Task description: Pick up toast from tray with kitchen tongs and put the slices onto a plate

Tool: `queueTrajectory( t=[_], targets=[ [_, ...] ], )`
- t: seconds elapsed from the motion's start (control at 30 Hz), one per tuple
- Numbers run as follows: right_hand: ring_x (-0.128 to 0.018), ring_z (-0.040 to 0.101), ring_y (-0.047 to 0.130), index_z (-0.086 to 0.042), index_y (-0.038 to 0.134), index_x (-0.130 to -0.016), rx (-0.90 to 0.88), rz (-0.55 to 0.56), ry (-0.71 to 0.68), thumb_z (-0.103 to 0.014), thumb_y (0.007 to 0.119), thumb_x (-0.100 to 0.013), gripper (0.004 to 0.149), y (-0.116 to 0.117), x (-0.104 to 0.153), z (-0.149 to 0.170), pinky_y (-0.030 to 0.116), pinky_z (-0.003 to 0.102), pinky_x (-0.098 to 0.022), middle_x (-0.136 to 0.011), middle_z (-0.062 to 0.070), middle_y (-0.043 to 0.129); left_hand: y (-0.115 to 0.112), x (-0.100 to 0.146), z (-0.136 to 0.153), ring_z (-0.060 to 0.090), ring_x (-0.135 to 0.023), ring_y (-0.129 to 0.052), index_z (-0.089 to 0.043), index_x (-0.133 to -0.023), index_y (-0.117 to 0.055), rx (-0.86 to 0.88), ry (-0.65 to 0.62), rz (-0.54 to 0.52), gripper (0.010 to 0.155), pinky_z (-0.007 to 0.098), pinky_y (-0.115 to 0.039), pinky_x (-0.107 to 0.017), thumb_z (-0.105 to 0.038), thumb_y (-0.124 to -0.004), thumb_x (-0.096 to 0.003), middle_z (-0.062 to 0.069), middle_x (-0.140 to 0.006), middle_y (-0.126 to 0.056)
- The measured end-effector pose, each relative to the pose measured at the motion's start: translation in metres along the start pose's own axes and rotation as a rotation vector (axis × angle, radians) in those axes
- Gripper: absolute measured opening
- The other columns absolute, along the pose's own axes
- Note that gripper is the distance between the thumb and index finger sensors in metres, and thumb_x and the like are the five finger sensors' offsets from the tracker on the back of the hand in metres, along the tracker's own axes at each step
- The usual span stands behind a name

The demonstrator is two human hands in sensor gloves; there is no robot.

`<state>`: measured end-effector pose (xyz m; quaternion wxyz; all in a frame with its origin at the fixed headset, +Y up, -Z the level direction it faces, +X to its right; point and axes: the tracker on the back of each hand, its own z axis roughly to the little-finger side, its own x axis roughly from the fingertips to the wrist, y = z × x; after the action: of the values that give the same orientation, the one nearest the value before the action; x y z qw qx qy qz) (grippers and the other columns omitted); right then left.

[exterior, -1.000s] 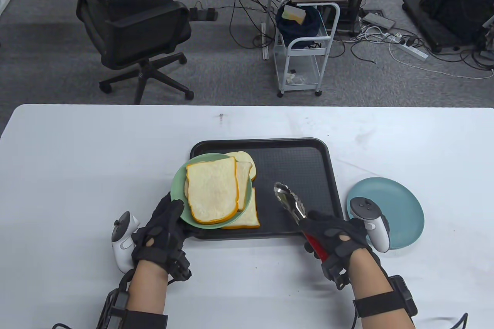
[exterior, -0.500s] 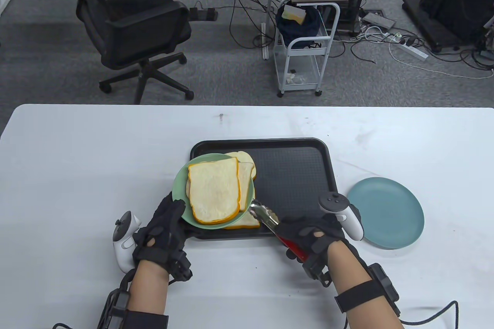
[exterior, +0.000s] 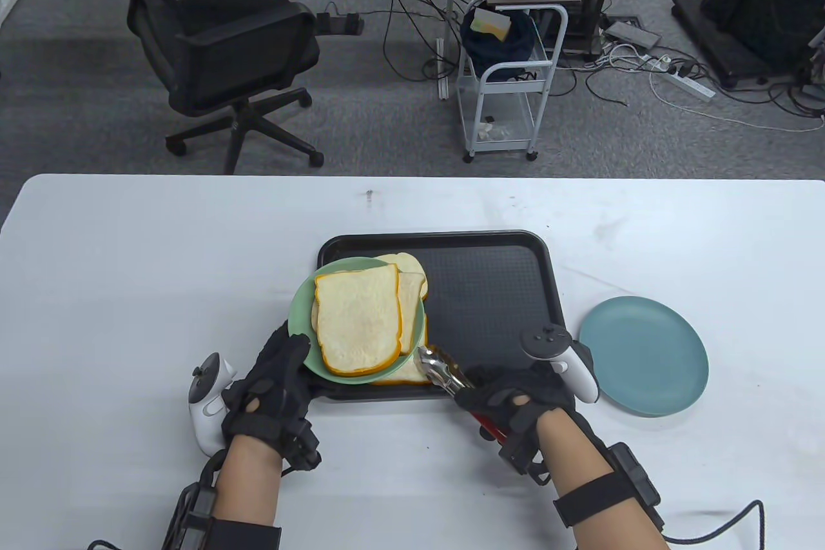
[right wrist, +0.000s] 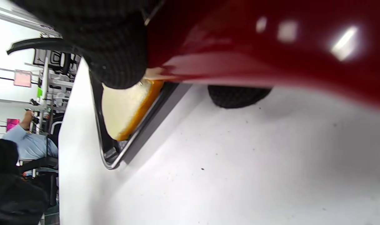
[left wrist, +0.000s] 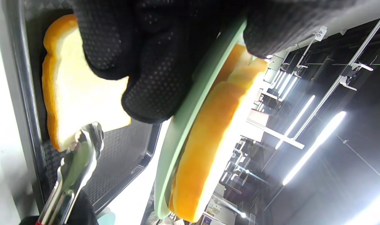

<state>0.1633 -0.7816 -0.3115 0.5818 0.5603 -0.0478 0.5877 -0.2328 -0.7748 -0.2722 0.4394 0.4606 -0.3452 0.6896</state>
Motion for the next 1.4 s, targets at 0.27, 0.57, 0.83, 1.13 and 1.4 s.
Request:
queueTrajectory(
  t=[0.27,0.57,0.83,1.13,1.4],
  targets=[
    [-0.046,0.037,0.101,-0.019,0.059,-0.107,-0.15,0.052,-0.148,-0.042,0.088,-0.05,0.068,-0.032,0.04,0.003,0.089,0.048,-0.031,-0.083,0.02,0.087,0.006,0.001,-0.001,0.025,-0.059,-0.109,-0.036,-0.105,-0.042,0.018,-0.009,-0.022,0.062,0.043,-0.086,-0.056,-0.048,-0.073,-0.053,0.004,-0.101,-0.081],
    [-0.047,0.037,0.101,-0.018,0.057,-0.107,-0.456,0.24,-0.451,-0.042,0.087,-0.051,0.068,-0.085,0.093,0.014,0.089,0.048,-0.032,-0.084,0.019,0.086,0.008,0.002,-0.002,0.025,-0.059,-0.109,-0.036,-0.105,-0.043,0.023,-0.011,-0.034,0.061,0.043,-0.086,-0.056,-0.048,-0.073,-0.053,0.004,-0.101,-0.081],
    [-0.047,0.037,0.102,-0.018,0.058,-0.106,-0.584,0.145,-0.734,-0.043,0.085,-0.051,0.067,-0.075,0.105,-0.004,0.09,0.048,-0.032,-0.084,0.019,0.086,0.007,0.003,-0.002,0.025,-0.059,-0.109,-0.036,-0.105,-0.043,0.016,-0.008,-0.034,0.061,0.043,-0.086,-0.056,-0.048,-0.073,-0.0529,0.004,-0.101,-0.081],
    [-0.047,0.037,0.102,-0.016,0.056,-0.107,-0.487,-0.033,-0.684,-0.043,0.083,-0.052,0.067,-0.023,0.084,-0.027,0.09,0.048,-0.032,-0.084,0.02,0.086,0.003,0.002,-0.002,0.025,-0.059,-0.109,-0.037,-0.105,-0.043,0.001,-0.011,-0.01,0.061,0.043,-0.086,-0.056,-0.048,-0.073,-0.053,0.004,-0.101,-0.081],
    [-0.047,0.038,0.102,-0.014,0.055,-0.107,-0.381,-0.117,-0.455,-0.043,0.083,-0.051,0.068,0.008,0.053,-0.021,0.089,0.049,-0.031,-0.084,0.022,0.085,0.002,0.001,-0.001,0.026,-0.059,-0.109,-0.036,-0.105,-0.043,-0.042,-0.002,-0.022,0.062,0.044,-0.086,-0.055,-0.048,-0.074,-0.0528,0.005,-0.101,-0.081]
  ],
)
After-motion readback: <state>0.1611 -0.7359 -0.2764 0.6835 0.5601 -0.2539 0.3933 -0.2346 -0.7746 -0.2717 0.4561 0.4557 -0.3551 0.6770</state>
